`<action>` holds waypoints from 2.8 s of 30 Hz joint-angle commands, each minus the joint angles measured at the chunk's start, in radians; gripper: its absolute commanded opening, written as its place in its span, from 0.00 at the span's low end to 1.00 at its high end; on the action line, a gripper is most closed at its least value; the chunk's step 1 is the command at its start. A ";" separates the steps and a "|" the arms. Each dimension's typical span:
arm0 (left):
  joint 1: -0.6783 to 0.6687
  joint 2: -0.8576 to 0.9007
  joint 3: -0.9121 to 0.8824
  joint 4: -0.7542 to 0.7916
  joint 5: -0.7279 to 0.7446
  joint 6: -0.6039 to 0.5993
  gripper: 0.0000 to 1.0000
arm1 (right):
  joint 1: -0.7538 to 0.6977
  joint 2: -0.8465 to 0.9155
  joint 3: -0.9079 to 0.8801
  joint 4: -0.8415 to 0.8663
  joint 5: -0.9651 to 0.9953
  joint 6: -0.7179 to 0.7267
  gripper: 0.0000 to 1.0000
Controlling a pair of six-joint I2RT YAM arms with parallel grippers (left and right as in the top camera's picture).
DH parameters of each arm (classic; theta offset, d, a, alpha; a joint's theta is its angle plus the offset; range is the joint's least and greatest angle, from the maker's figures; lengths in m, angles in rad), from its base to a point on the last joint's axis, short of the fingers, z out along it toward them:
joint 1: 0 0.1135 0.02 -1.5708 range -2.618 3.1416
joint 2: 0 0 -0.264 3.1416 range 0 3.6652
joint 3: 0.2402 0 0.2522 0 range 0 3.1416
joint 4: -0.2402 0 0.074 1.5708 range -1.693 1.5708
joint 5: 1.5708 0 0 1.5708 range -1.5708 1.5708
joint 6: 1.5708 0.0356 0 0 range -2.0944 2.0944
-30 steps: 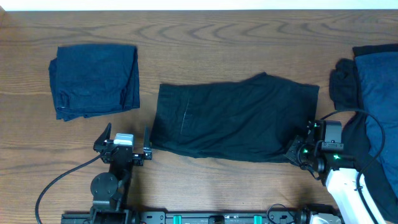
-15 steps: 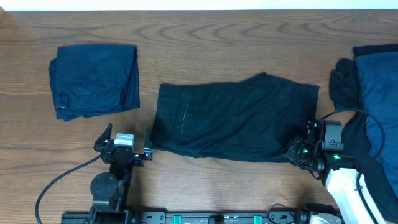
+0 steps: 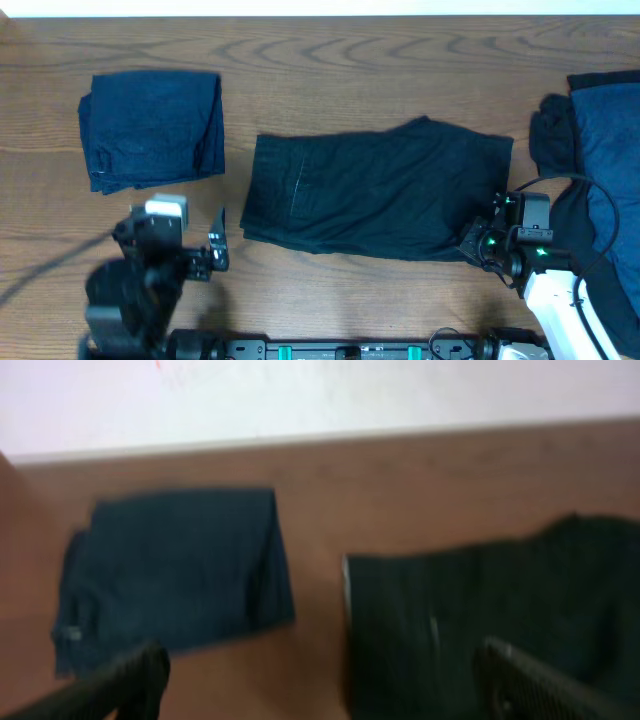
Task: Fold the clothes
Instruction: 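Reach the left gripper to the pants' lower left corner, then grasp the lower left corner of the black pants with the left gripper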
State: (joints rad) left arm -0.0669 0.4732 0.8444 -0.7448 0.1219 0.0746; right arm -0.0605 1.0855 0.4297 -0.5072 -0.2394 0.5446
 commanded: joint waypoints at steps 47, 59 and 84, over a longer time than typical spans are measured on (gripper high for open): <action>0.005 1.036 0.045 -0.097 0.160 -0.454 0.94 | -0.004 -0.001 0.015 -0.006 -0.012 0.000 0.01; 0.005 1.048 0.042 -0.027 0.003 -0.444 0.94 | -0.004 -0.001 0.015 -0.006 -0.013 0.000 0.01; 0.006 1.146 0.044 0.009 0.254 -0.077 0.76 | -0.004 -0.001 0.015 -0.002 -0.012 0.000 0.01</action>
State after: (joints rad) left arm -0.0669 1.6234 0.8940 -0.7208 0.2821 -0.1116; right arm -0.0605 1.0855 0.4313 -0.5087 -0.2398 0.5446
